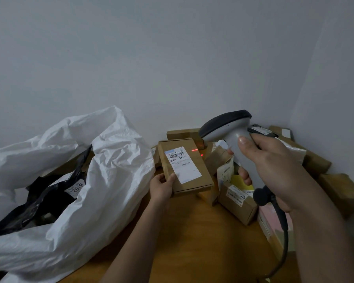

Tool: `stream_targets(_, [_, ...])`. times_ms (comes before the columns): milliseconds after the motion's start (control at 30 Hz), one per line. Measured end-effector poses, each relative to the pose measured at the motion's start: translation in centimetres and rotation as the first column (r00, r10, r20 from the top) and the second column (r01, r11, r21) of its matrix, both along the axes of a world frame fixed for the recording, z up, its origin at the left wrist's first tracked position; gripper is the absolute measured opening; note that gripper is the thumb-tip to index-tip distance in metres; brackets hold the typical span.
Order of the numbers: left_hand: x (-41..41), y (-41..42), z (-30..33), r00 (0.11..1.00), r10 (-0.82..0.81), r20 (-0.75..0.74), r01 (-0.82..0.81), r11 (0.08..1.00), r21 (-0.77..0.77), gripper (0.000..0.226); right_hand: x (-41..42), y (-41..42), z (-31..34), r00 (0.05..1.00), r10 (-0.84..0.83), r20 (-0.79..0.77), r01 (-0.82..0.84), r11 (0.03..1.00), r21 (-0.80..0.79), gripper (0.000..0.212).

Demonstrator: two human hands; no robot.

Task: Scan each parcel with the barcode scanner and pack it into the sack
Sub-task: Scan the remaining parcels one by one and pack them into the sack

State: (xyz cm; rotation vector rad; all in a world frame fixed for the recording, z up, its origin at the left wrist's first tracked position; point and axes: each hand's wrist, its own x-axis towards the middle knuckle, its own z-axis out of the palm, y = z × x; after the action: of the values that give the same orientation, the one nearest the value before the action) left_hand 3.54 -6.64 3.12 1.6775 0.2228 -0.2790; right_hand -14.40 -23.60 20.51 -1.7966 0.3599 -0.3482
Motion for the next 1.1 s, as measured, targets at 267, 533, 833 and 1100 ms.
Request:
stream_targets(267, [-0.2, -0.5, 0.7, 0.999, -0.022, -0.047, 0.016, 0.991, -0.132, 0.048, 2.3, 1.6, -0.9, 1.0, -0.012, -0.021, 0.011, 0.999, -0.036, 0.03])
stream_targets(533, [0.1, -0.4, 1.6, 0.999, -0.026, -0.02, 0.02, 0.974, -0.228, 0.044, 4.2, 2.5, -1.8, 1.0, -0.014, -0.005, 0.013, 0.993, -0.12, 0.028])
stream_targets(833, [0.4, 0.1, 1.8, 0.998, -0.017, 0.063, 0.025, 0.993, -0.119, 0.04, 4.9, 2.5, -1.0, 1.0, -0.004, 0.028, 0.008, 0.987, -0.162, 0.029])
stream_targets(1100, [0.1, 1.8, 7.0, 0.817, 0.352, 0.456, -0.294, 0.936, -0.196, 0.041, 5.5, 2.8, -0.8, 0.998, 0.001, 0.058, -0.001, 1.0, -0.009, 0.031])
